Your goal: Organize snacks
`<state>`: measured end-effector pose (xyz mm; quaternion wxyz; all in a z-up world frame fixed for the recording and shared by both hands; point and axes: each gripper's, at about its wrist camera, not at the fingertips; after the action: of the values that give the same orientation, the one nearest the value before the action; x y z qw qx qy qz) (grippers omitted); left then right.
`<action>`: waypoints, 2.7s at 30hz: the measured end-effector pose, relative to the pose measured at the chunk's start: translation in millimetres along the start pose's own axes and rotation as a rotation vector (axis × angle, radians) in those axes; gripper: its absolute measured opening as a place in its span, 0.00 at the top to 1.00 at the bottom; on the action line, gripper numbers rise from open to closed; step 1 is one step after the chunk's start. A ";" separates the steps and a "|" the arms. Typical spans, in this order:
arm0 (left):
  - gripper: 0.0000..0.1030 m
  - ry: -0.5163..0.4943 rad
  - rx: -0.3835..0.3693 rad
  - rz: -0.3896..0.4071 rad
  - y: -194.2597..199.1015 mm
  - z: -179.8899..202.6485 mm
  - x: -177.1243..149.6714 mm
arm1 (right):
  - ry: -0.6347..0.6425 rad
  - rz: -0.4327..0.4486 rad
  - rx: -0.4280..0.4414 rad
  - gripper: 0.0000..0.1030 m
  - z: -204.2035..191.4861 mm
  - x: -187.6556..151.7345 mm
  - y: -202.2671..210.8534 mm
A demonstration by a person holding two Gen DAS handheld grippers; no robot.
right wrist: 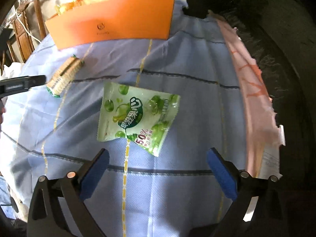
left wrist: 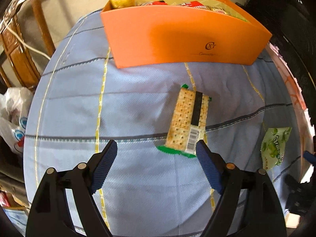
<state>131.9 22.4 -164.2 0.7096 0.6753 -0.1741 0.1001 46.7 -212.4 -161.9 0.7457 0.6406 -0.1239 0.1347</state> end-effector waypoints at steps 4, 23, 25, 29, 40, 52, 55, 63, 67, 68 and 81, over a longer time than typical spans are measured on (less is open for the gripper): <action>0.23 0.010 0.012 0.004 5.6 -6.4 -5.2 | -0.137 0.020 0.044 0.03 -13.2 9.0 -20.7; 0.19 -0.027 0.012 0.056 35.4 -22.3 -8.3 | -0.383 0.069 -0.028 0.03 -9.9 13.0 -47.6; 0.17 -0.024 0.026 0.062 37.8 -25.9 -8.8 | -0.321 0.058 -0.015 0.03 -12.3 18.8 -49.5; 0.17 0.016 -0.011 0.051 38.4 -32.2 -8.4 | -0.274 0.022 0.050 0.38 -8.6 25.0 -38.3; 0.17 -0.073 -0.076 0.087 43.8 -4.6 -6.3 | -0.376 0.125 0.218 0.59 4.1 21.6 12.1; 0.30 -0.156 -0.139 0.037 -38.6 53.0 27.2 | -0.401 0.296 0.226 0.59 52.5 23.8 98.1; 0.55 -0.210 -0.063 0.041 -55.9 60.6 28.8 | -0.420 0.325 0.225 0.60 64.6 20.3 110.0; 0.55 -0.156 -0.073 0.021 -46.5 46.9 29.4 | -0.434 0.424 0.216 0.62 81.6 35.1 140.0; 0.55 -0.121 -0.071 0.006 -45.9 36.5 32.7 | -0.320 0.366 0.181 0.43 64.0 44.5 122.6; 0.55 -0.121 -0.066 0.007 -45.8 34.3 32.5 | -0.257 0.350 0.138 0.24 53.1 44.8 114.7; 0.55 -0.144 -0.057 -0.006 -43.9 21.1 16.0 | 0.641 0.141 0.116 0.03 -91.0 35.7 12.2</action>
<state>160.8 -3.0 -198.1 0.7146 0.6606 -0.2256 0.0443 76.7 -119.1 -151.4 0.6979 0.5968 0.0810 0.3875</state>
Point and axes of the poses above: each gripper's, at about its wrist camera, not at the fingertips, and y roughly against the way its jaws point, z to its right, x to its top
